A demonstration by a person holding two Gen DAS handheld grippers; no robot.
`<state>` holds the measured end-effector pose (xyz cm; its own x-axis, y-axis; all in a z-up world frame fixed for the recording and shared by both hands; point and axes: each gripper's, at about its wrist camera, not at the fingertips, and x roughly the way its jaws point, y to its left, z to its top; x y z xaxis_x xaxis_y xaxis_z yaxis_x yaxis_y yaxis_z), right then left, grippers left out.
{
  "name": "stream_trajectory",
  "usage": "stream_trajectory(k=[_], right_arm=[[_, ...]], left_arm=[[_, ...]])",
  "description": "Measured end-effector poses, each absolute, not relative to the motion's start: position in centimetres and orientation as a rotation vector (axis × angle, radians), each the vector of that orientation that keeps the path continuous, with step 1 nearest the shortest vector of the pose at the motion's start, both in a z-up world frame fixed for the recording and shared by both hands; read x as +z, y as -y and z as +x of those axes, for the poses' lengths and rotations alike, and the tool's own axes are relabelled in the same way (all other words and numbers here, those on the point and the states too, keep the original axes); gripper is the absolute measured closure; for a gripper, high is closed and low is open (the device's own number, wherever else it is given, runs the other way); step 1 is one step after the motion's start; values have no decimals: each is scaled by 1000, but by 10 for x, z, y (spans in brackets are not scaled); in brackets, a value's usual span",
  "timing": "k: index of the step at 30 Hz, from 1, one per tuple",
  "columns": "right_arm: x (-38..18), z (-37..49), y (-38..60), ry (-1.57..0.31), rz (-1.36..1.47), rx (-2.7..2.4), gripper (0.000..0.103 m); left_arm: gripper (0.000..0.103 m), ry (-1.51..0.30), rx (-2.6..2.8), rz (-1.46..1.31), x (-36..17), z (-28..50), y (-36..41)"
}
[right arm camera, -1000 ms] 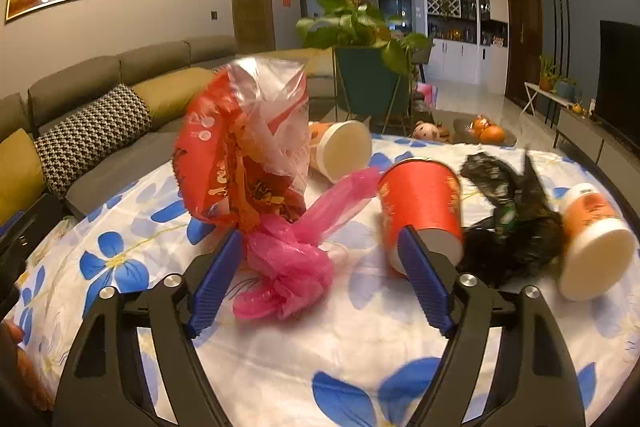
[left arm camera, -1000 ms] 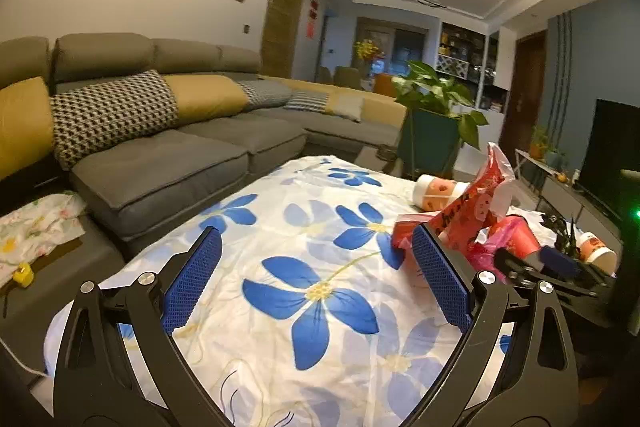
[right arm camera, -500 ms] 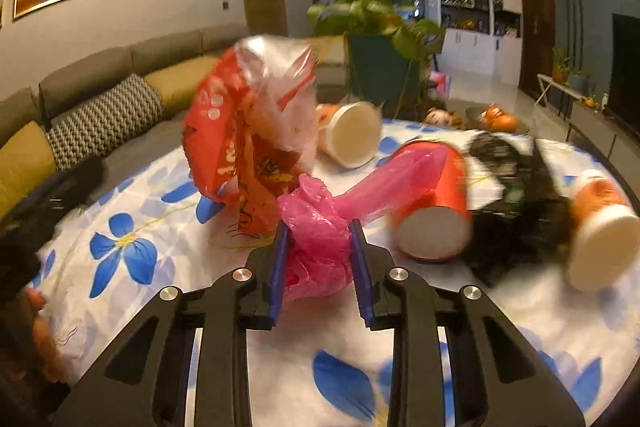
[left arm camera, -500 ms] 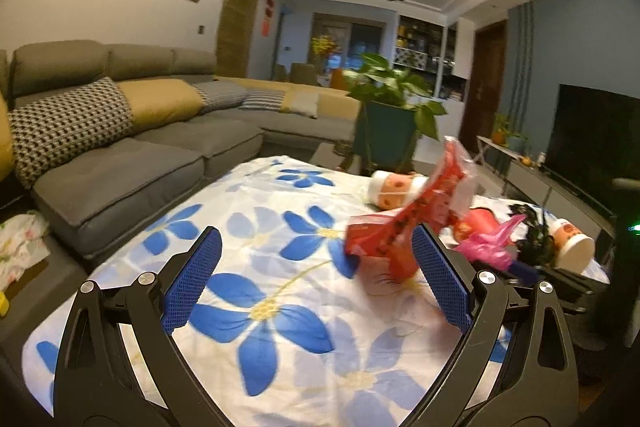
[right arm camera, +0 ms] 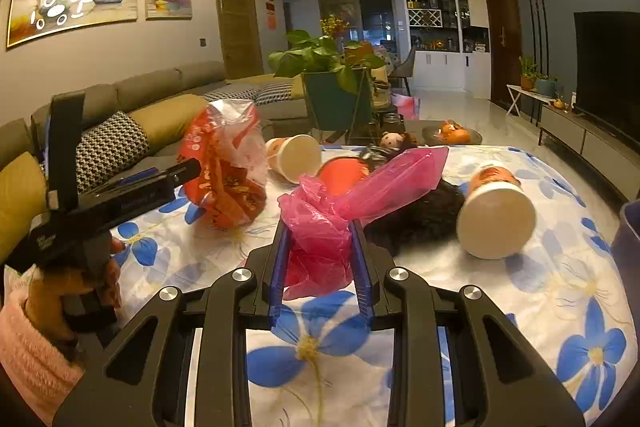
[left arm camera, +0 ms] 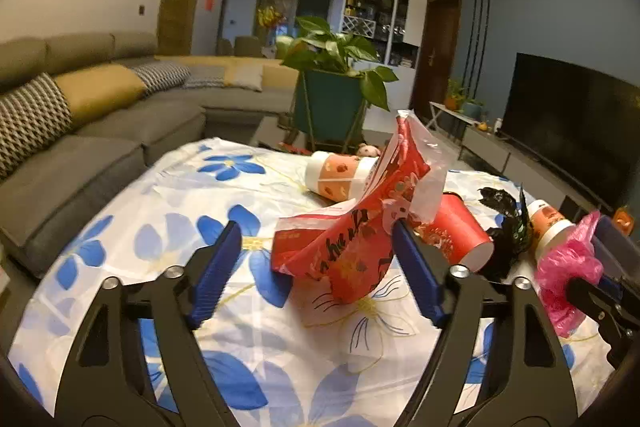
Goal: Collect trash
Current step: 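Grasp the pink plastic bag with the right tool while the left tool grasps the red snack bag, then carry the pink bag and red snack bag in both tools over the grey bin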
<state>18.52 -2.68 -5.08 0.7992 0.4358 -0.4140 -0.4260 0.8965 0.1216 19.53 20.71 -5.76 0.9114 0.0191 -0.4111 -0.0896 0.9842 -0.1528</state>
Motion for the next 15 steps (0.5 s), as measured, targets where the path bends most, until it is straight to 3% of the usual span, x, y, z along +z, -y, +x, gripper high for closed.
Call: stream_trajectory(k=[6, 10, 11, 12, 13, 15], right_arm=[[-53, 176, 40, -447, 28, 446, 73], [-51, 170, 45, -437, 20, 437, 73], [-51, 168, 46, -432, 17, 433, 73], [-50, 166, 47, -428, 14, 428, 73], [-49, 165, 49, -426, 13, 425, 73], [-48, 162, 52, -423, 12, 420, 73]], left_arm=[[71, -487, -15, -163, -64, 212, -205], [74, -525, -36, -148, -67, 216, -199], [79, -526, -34, -141, -67, 217, -197], [94, -530, -38, -129, -67, 218, -194], [100, -535, -37, -121, -68, 218, -191], [102, -538, -43, -118, -68, 216, -187]])
